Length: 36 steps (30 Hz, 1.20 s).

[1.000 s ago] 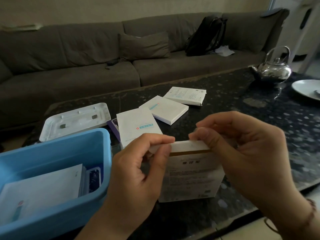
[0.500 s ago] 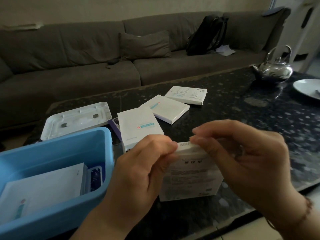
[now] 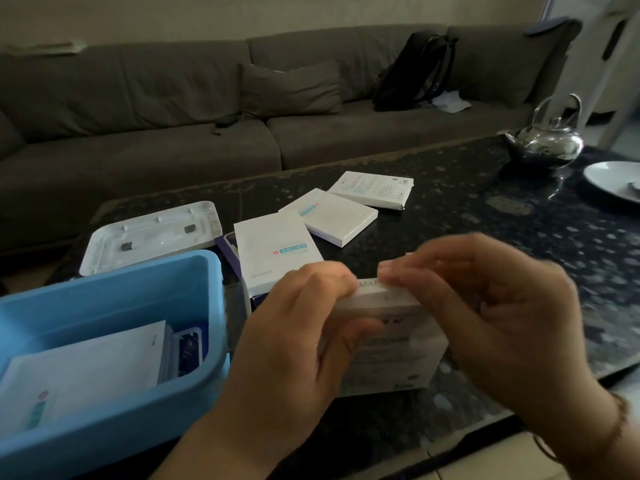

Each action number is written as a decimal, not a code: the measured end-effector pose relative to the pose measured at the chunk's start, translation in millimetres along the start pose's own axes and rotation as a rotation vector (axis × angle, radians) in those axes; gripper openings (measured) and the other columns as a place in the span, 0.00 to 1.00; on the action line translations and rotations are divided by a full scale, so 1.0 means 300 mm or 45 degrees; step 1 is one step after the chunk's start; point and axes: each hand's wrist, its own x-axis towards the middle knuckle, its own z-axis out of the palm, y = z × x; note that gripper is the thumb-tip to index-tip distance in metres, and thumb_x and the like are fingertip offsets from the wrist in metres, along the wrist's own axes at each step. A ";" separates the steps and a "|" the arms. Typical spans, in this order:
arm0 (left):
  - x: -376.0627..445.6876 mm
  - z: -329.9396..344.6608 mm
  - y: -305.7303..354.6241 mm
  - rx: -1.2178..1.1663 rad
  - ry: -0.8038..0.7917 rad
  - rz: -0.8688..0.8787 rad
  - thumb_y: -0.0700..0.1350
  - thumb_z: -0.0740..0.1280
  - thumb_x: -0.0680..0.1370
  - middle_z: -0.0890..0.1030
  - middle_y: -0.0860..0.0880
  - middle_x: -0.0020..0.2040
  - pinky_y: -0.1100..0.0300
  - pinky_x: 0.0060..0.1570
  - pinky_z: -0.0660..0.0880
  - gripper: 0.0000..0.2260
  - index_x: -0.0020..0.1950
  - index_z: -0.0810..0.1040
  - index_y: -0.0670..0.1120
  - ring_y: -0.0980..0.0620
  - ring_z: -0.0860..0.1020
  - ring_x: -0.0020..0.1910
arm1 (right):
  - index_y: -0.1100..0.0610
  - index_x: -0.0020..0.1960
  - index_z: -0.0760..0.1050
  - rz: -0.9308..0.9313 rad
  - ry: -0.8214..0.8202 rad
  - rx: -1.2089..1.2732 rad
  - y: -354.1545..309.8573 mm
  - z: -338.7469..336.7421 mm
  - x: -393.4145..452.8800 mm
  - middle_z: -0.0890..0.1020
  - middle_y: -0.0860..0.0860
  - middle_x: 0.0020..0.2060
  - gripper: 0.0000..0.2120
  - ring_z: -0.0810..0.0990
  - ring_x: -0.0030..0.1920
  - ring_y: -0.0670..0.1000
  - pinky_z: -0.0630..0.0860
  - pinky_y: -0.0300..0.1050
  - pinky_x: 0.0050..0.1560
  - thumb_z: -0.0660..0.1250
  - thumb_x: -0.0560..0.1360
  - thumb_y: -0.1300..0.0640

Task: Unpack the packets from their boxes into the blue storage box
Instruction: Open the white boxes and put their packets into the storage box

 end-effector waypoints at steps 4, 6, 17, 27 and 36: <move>-0.003 0.021 0.009 -0.035 0.029 0.079 0.45 0.65 0.80 0.76 0.55 0.59 0.56 0.53 0.76 0.10 0.60 0.72 0.50 0.53 0.76 0.58 | 0.53 0.45 0.80 0.281 -0.011 0.214 -0.021 0.011 0.031 0.86 0.44 0.36 0.04 0.86 0.37 0.43 0.82 0.42 0.38 0.71 0.72 0.54; -0.005 0.021 0.006 -0.049 0.026 0.092 0.43 0.64 0.80 0.75 0.55 0.60 0.54 0.52 0.77 0.09 0.59 0.73 0.50 0.51 0.76 0.58 | 0.54 0.43 0.80 0.371 -0.047 0.258 -0.029 0.009 0.045 0.86 0.44 0.34 0.05 0.86 0.37 0.44 0.83 0.43 0.39 0.70 0.70 0.53; 0.008 0.007 0.021 0.065 -0.017 0.169 0.37 0.69 0.76 0.76 0.57 0.65 0.58 0.61 0.72 0.16 0.61 0.76 0.50 0.53 0.76 0.63 | 0.58 0.43 0.80 0.969 -0.211 0.954 -0.021 -0.049 0.091 0.85 0.59 0.36 0.13 0.84 0.35 0.52 0.81 0.39 0.37 0.73 0.59 0.58; 0.016 -0.011 0.006 0.123 -0.070 0.172 0.42 0.65 0.78 0.75 0.59 0.64 0.66 0.60 0.73 0.19 0.70 0.73 0.48 0.58 0.75 0.60 | 0.53 0.48 0.83 1.066 -0.361 1.195 0.047 -0.125 0.100 0.84 0.53 0.41 0.19 0.84 0.43 0.52 0.82 0.44 0.44 0.80 0.58 0.53; 0.014 -0.008 0.007 0.112 -0.057 0.143 0.43 0.66 0.78 0.77 0.58 0.64 0.66 0.61 0.71 0.18 0.69 0.74 0.48 0.56 0.76 0.61 | 0.58 0.41 0.84 0.795 -0.462 0.601 0.048 -0.165 0.073 0.87 0.56 0.42 0.13 0.86 0.44 0.51 0.80 0.36 0.40 0.74 0.61 0.51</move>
